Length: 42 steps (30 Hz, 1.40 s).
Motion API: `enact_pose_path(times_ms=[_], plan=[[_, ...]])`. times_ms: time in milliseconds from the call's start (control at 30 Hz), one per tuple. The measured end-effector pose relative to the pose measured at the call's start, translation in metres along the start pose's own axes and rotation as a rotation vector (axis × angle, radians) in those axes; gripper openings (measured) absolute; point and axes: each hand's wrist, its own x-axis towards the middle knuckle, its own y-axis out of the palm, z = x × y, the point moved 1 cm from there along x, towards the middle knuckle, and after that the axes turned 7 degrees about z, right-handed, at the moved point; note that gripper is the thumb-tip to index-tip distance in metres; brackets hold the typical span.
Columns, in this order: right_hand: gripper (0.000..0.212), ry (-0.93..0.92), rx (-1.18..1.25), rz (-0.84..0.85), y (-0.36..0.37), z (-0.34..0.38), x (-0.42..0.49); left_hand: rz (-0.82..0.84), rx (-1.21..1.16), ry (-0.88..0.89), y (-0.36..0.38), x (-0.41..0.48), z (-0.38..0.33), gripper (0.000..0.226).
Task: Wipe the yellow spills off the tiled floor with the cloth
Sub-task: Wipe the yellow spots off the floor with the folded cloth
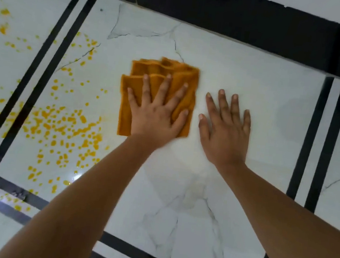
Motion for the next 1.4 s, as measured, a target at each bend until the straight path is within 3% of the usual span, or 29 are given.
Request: enact_pose_path(times_ms=[67,200,233,333,367,467,500,633,667,767,800,933,1067,1167,1267,1333,1400], plan=[[0.055,-0.001,-0.007,0.005,-0.001,0.0,0.001,0.046,0.113,0.184,-0.006,0.006,0.017,0.062],[0.053,0.007,0.004,-0.011,0.001,0.0,0.0,0.026,-0.056,-0.209,-0.011,0.033,0.017,0.063],[0.053,-0.003,0.004,-0.018,0.001,0.001,0.0,0.007,-0.069,-0.202,-0.006,0.022,0.01,0.063],[0.053,-0.011,-0.004,-0.028,0.0,-0.001,0.001,0.035,0.089,0.133,0.0,-0.004,0.01,0.062],[0.053,-0.01,-0.002,-0.026,-0.001,-0.001,0.001,0.048,0.102,0.146,-0.005,0.004,0.019,0.062],[0.055,-0.005,-0.002,-0.026,0.001,0.0,0.0,0.031,-0.058,-0.232,-0.009,0.028,0.024,0.062],[0.055,-0.005,-0.002,-0.028,0.001,0.0,0.0,0.012,-0.086,-0.276,-0.006,0.022,0.017,0.063],[0.062,-0.014,-0.005,0.009,-0.003,0.0,0.0,0.031,0.087,0.092,0.006,-0.033,0.01,0.062],[0.065,-0.021,0.002,0.022,-0.005,0.0,0.0,0.048,0.091,0.07,0.001,-0.031,0.018,0.064],[0.066,-0.142,0.045,0.038,-0.003,-0.001,-0.022,0.025,-0.061,-0.293,0.003,-0.038,0.021,0.071],[0.065,-0.181,0.057,0.042,-0.001,0.001,-0.03,0.026,-0.095,-0.335,0.004,-0.047,0.015,0.071],[0.063,-0.289,0.05,0.029,0.002,0.007,-0.089,0.083,0.054,-0.084,0.015,-0.124,0.016,0.064],[0.063,-0.33,0.084,0.053,-0.006,0.03,-0.12,0.144,-0.076,-0.347,0.013,-0.14,0.016,0.065],[0.07,-0.323,0.138,0.102,-0.012,0.037,-0.131,0.136,-0.099,-0.205,0.016,-0.19,0.001,0.065],[0.07,-0.38,0.19,0.141,-0.01,0.055,-0.142,-0.001,-0.325,-0.194,0.008,-0.233,0.019,0.064],[0.069,-0.431,0.221,0.16,-0.007,0.079,-0.148,-0.166,-0.396,-0.373,0.005,-0.259,0.041,0.062],[0.066,-0.497,0.188,0.189,-0.004,0.108,-0.146,-0.223,-0.344,-0.566,0.008,-0.287,0.065,0.064]])
